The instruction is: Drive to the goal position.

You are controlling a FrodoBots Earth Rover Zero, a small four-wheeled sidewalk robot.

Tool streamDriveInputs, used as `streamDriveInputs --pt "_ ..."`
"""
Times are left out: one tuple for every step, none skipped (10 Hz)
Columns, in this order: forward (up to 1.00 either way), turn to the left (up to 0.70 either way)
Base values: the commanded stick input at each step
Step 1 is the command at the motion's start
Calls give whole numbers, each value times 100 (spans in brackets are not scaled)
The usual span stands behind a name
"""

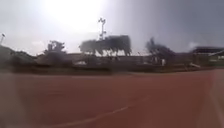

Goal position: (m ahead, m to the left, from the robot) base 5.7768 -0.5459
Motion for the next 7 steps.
streamDriveInputs --pt "70 -35" --pt "70 -35" --pt "70 -35" --pt "70 -35" --pt "70 -35" --pt "70 -35" --pt "70 0"
